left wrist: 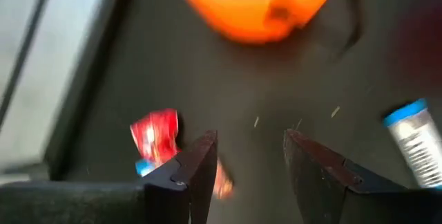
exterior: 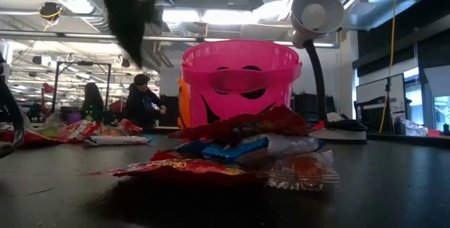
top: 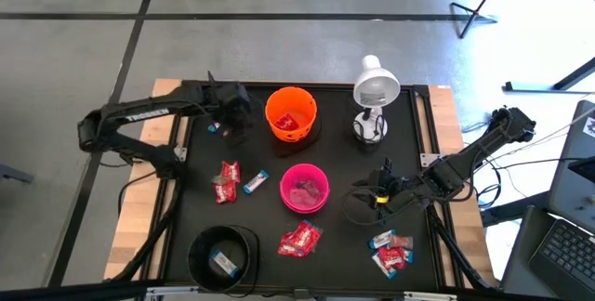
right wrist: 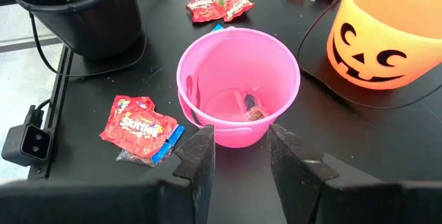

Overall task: Sort candy
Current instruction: Put the orange gummy into the pink bucket

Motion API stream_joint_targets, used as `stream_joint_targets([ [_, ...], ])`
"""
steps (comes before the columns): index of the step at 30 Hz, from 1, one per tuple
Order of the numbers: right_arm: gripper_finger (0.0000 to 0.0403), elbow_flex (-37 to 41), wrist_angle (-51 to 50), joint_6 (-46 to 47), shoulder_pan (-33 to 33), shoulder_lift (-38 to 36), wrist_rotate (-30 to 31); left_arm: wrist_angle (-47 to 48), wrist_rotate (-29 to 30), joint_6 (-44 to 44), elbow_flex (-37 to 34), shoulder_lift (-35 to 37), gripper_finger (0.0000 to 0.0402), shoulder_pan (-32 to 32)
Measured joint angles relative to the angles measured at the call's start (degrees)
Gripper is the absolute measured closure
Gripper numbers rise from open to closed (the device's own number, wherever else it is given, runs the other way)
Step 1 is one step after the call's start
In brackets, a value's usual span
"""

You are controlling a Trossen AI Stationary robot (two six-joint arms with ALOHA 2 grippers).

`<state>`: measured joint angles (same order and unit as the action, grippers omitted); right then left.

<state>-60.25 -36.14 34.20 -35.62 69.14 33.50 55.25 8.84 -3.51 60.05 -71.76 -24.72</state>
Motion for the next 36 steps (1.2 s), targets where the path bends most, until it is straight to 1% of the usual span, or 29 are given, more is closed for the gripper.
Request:
stream_joint_targets([
  [4,0.0272,0.00,-0.02,-0.05,0.00,0.00,0.00,-1.49,0.06,0.18,-6.88,-0.25,0.0245,-3.49],
  [7,0.0272,0.00,-0.02,-0.36,0.00,0.00,0.00,-3.64,-0.02,0.37,-10.53,-0.25,0.0245,-5.88],
  [11,0.0272,0.00,-0.04,-0.42,0.00,0.00,0.02,-8.40,-0.02,1.46,-14.26,-0.25,0.0245,-8.34],
  [14,0.0272,0.00,-0.04,-0.42,-0.01,0.00,0.29,-14.68,-0.02,1.88,-18.08,-0.25,0.0245,-10.06],
  [18,0.0272,0.00,-0.07,-0.44,-0.02,0.00,0.57,-18.63,-0.78,3.08,-21.75,-1.11,0.0245,-12.05],
  [26,0.0272,0.00,-0.06,-1.32,-0.02,0.00,0.50,-23.78,-1.97,3.88,-25.80,-4.56,0.0245,-12.44],
  [31,0.0272,0.00,-0.04,-1.44,-0.02,0.11,0.52,-24.27,-2.54,4.50,-25.96,-7.64,0.0248,-12.42],
  [33,0.0272,0.00,-0.04,-1.43,-0.02,0.11,0.53,-24.25,-2.70,4.51,-25.87,-8.01,0.0258,-12.42],
  [36,0.0272,0.00,-0.04,-1.42,-0.02,0.11,0.54,-24.29,-3.00,4.51,-25.93,-7.77,0.0286,-12.40],
])
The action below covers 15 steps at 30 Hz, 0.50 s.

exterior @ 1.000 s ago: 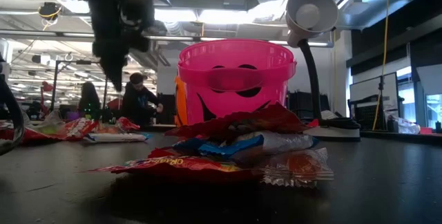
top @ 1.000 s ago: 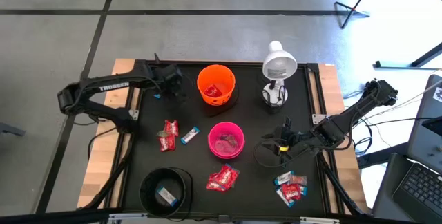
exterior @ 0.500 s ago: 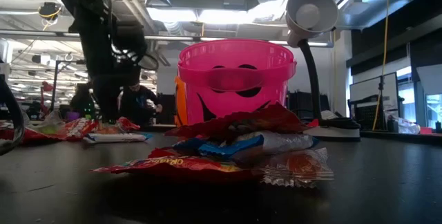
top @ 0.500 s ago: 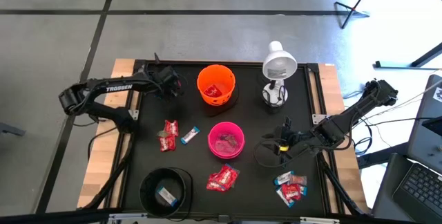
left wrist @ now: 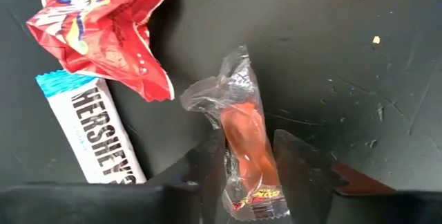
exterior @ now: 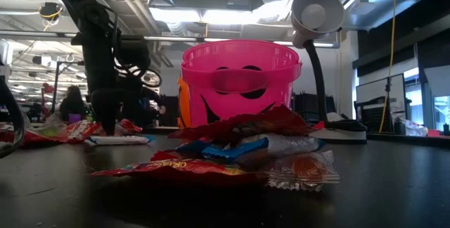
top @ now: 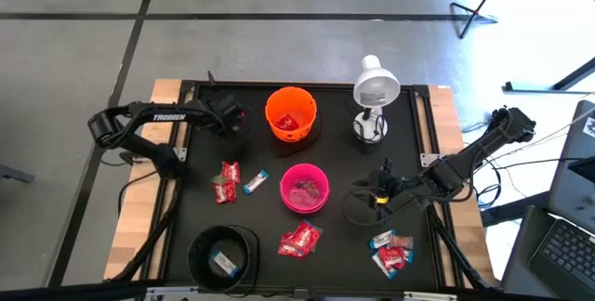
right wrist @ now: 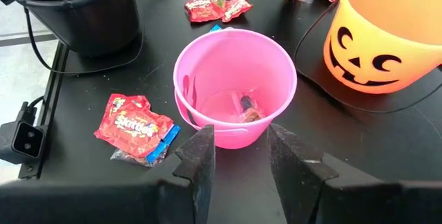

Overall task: Sort candy
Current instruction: Put the orange gummy into the pink bucket

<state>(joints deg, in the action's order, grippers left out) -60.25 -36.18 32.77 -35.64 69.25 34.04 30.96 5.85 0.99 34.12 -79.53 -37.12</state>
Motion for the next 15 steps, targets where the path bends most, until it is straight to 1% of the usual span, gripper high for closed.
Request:
stream_joint_targets([
  [4,0.0272,0.00,0.02,0.02,0.00,0.00,-0.05,0.15,-1.18,-0.34,0.02,0.53,0.0340,0.00],
  [7,0.0272,0.00,0.02,0.04,0.00,0.00,-0.06,2.20,-1.83,-0.48,1.15,0.49,0.0385,-0.04],
  [9,0.0272,0.00,0.02,0.07,0.00,0.00,-0.08,4.12,-3.08,-0.15,2.53,0.46,0.0394,-0.04],
  [15,0.0272,0.00,0.04,0.15,0.00,0.01,-0.11,13.30,-8.42,0.00,9.59,1.88,0.0397,1.31],
])
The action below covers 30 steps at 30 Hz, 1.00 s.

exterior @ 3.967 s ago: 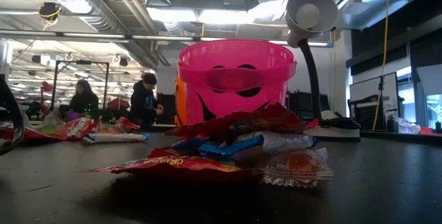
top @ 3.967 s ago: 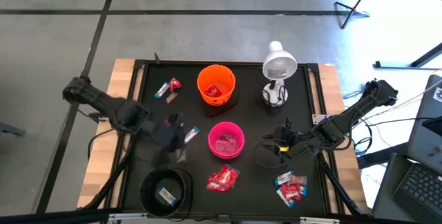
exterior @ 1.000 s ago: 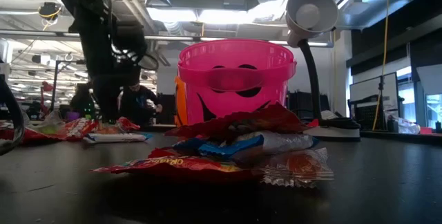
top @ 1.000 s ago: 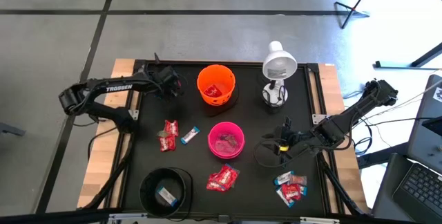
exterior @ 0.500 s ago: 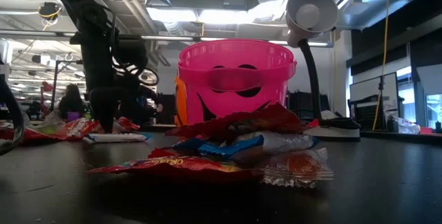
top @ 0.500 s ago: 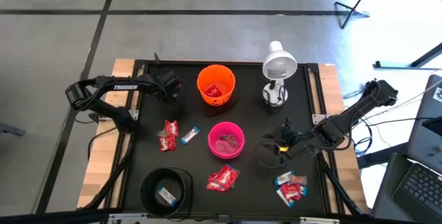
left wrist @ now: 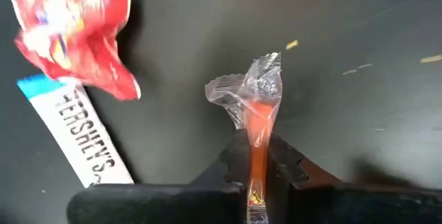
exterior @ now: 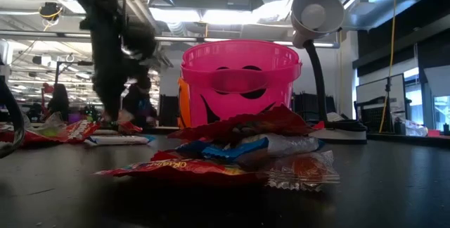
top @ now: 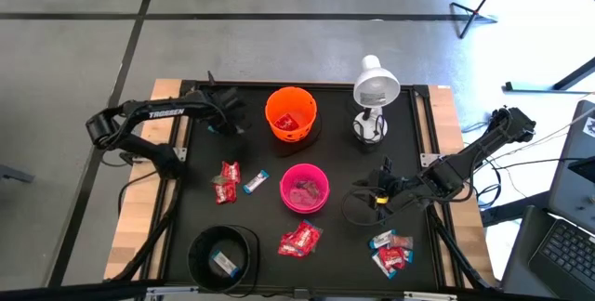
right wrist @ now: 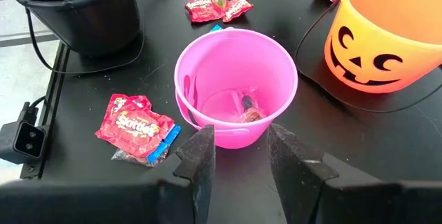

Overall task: Sort candy
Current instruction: Put the orange gummy into the pink bucket

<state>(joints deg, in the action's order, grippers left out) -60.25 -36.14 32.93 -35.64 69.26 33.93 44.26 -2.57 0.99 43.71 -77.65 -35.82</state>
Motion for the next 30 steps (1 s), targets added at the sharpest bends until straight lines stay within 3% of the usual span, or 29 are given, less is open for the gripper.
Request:
stream_joint_targets([
  [8,0.0272,0.00,0.03,0.40,0.02,0.02,0.11,2.30,-2.95,1.44,11.01,9.40,0.0400,9.75],
  [11,0.0272,0.00,0.04,1.14,0.02,0.02,0.38,-2.58,-2.97,3.21,14.36,12.15,0.0400,15.74],
  [14,0.0272,0.00,0.04,1.26,0.02,0.02,1.36,-13.21,-4.14,4.48,15.56,12.58,0.0400,23.75],
  [17,0.0272,0.00,0.23,1.27,0.02,0.02,2.22,-24.41,-5.96,3.02,15.61,10.80,0.0401,31.63],
  [21,0.0272,0.00,1.02,1.27,0.02,0.02,2.58,-32.99,-4.19,0.96,15.62,5.68,0.0401,39.28],
  [30,0.0272,0.00,1.81,1.27,0.02,0.02,2.56,-40.88,-3.45,0.00,15.58,-6.77,0.0401,42.40],
])
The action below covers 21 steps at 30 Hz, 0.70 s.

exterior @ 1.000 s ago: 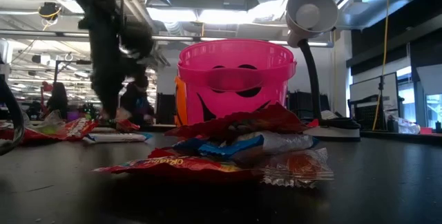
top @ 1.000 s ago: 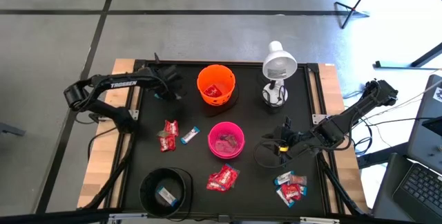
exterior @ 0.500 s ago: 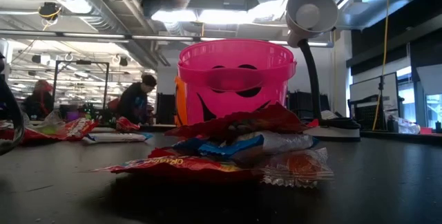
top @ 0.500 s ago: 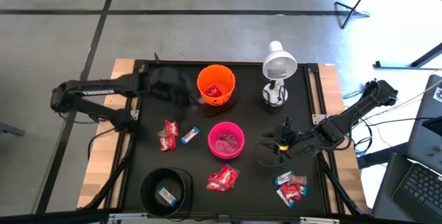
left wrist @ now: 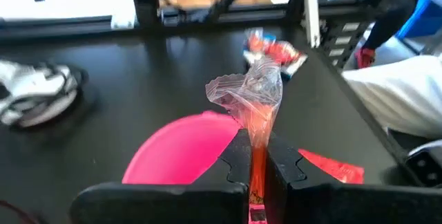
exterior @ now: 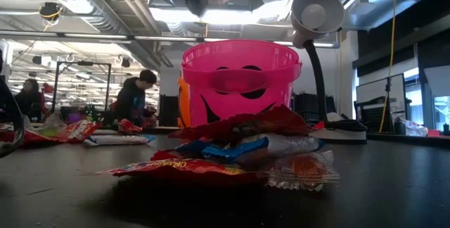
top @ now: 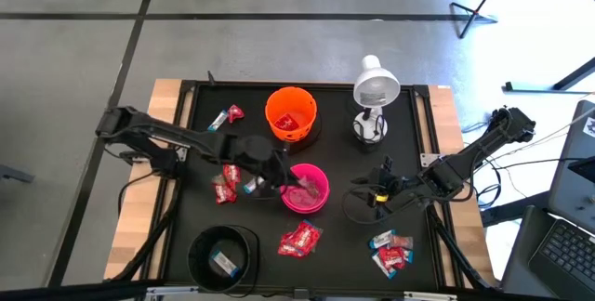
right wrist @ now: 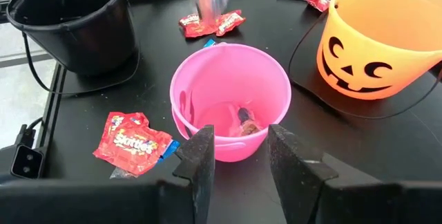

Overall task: Sort candy
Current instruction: Put the orange gummy into the pink bucket, then put the white chocolate into the black bucket

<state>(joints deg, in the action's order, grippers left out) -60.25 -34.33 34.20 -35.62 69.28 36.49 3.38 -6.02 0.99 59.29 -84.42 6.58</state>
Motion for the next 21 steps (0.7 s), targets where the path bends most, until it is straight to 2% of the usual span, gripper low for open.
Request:
stream_joint_targets([
  [6,0.0272,0.00,-0.04,-0.02,0.00,-0.02,0.00,-1.79,-1.30,2.82,-0.04,-3.84,0.0387,-1.14],
  [15,0.0272,0.00,-0.09,-0.05,0.00,-0.03,-0.02,-1.54,-0.68,2.93,-0.04,-3.75,0.0257,-1.56],
  [18,0.0272,0.00,-0.28,-0.07,0.00,-0.04,-0.02,3.96,0.35,2.11,0.53,-1.85,0.0230,-1.70],
  [21,0.0272,0.00,-0.40,-0.07,0.00,-0.04,-0.04,12.47,5.54,0.94,4.04,2.00,0.0222,-1.76],
])
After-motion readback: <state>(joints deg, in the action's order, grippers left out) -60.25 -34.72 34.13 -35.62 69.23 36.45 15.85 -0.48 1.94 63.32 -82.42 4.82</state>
